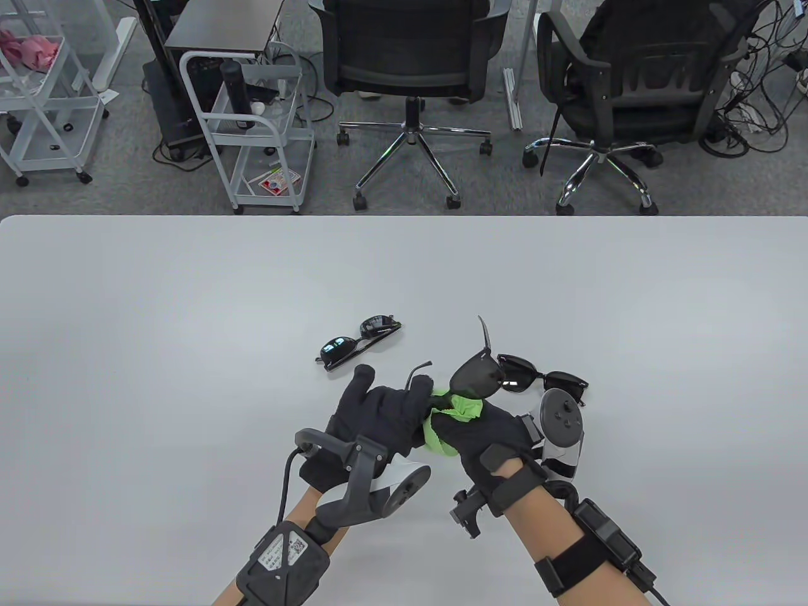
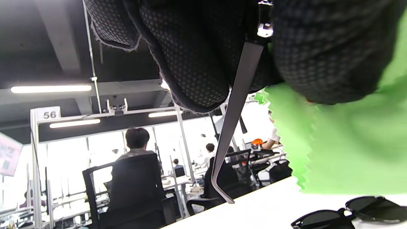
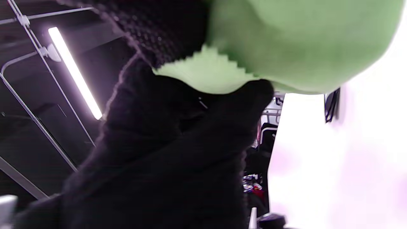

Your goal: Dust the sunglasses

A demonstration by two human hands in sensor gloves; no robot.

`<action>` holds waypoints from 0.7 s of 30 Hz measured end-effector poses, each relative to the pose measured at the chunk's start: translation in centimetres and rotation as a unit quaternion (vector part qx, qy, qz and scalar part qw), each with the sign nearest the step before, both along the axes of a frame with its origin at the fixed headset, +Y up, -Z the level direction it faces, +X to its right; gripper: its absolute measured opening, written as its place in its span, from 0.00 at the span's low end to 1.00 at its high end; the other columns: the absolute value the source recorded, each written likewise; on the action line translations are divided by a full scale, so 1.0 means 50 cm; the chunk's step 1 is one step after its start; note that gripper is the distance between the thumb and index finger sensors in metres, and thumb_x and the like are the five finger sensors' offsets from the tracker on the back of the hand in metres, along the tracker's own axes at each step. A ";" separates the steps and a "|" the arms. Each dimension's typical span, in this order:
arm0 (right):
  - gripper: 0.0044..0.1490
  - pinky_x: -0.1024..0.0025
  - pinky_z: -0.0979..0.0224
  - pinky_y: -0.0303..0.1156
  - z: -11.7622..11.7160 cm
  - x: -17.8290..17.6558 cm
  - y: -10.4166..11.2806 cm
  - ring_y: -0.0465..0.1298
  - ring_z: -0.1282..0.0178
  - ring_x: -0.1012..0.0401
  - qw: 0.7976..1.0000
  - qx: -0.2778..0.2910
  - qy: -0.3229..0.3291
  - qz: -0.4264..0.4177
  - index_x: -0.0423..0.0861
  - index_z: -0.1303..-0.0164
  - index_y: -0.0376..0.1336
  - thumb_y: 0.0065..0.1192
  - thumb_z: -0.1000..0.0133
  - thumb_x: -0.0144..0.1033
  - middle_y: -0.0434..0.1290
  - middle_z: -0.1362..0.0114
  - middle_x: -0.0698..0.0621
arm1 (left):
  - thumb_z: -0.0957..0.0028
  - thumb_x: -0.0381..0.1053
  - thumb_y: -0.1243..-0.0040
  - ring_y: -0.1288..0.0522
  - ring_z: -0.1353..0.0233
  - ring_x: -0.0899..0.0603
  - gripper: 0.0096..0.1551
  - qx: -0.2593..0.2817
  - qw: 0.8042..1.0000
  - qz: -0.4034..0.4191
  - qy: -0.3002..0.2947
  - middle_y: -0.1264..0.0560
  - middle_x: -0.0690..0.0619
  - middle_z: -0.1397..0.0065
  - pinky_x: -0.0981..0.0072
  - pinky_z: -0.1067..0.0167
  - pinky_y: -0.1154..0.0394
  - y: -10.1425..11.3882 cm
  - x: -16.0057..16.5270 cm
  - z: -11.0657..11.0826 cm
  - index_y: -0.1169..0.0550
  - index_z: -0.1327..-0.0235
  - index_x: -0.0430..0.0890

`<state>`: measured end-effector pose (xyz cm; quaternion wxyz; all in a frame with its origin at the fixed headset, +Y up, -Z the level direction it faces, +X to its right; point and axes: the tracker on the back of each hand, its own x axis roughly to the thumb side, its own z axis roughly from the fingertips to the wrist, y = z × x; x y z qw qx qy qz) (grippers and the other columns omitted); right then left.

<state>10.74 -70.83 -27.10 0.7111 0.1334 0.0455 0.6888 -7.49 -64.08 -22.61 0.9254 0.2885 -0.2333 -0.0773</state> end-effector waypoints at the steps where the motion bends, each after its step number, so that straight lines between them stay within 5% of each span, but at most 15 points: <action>1: 0.25 0.40 0.33 0.69 0.001 0.001 0.002 0.82 0.42 0.49 1.000 0.004 -0.015 0.008 0.44 0.48 0.73 0.77 0.54 0.38 0.81 0.43 0.51 | 0.78 0.67 0.26 0.10 0.47 0.59 0.54 0.004 1.000 -0.003 -0.002 0.16 0.69 0.48 0.50 0.27 0.28 0.000 0.004 0.002 0.29 0.32 0.53; 5: 0.24 0.43 0.34 0.72 0.004 0.012 0.014 0.85 0.50 0.53 0.997 0.034 -0.056 0.036 0.46 0.57 0.76 0.80 0.56 0.49 0.85 0.52 0.53 | 0.79 0.67 0.26 0.10 0.48 0.59 0.54 -0.010 1.000 0.023 -0.011 0.16 0.70 0.49 0.50 0.28 0.27 0.008 0.007 0.004 0.28 0.33 0.53; 10: 0.27 0.41 0.34 0.70 0.000 0.011 0.012 0.85 0.48 0.51 1.000 0.024 -0.013 0.012 0.44 0.53 0.76 0.71 0.51 0.53 0.84 0.49 0.51 | 0.80 0.67 0.26 0.10 0.48 0.60 0.53 -0.028 0.999 0.045 -0.010 0.15 0.71 0.50 0.51 0.28 0.27 0.012 -0.006 0.001 0.27 0.34 0.55; 14: 0.30 0.36 0.32 0.66 -0.003 0.000 0.008 0.79 0.36 0.44 0.996 0.001 0.090 -0.008 0.40 0.36 0.68 0.71 0.50 0.32 0.78 0.35 0.45 | 0.80 0.68 0.26 0.10 0.48 0.60 0.53 -0.037 0.998 0.056 0.001 0.15 0.71 0.50 0.51 0.28 0.27 0.011 -0.026 -0.008 0.27 0.34 0.55; 21: 0.24 0.43 0.34 0.72 0.002 0.011 0.022 0.86 0.49 0.52 0.997 0.050 -0.026 0.060 0.45 0.52 0.76 0.79 0.54 0.44 0.85 0.49 0.52 | 0.80 0.68 0.26 0.10 0.49 0.60 0.53 -0.035 0.998 0.055 -0.014 0.16 0.71 0.50 0.51 0.28 0.27 0.014 -0.014 -0.001 0.27 0.34 0.55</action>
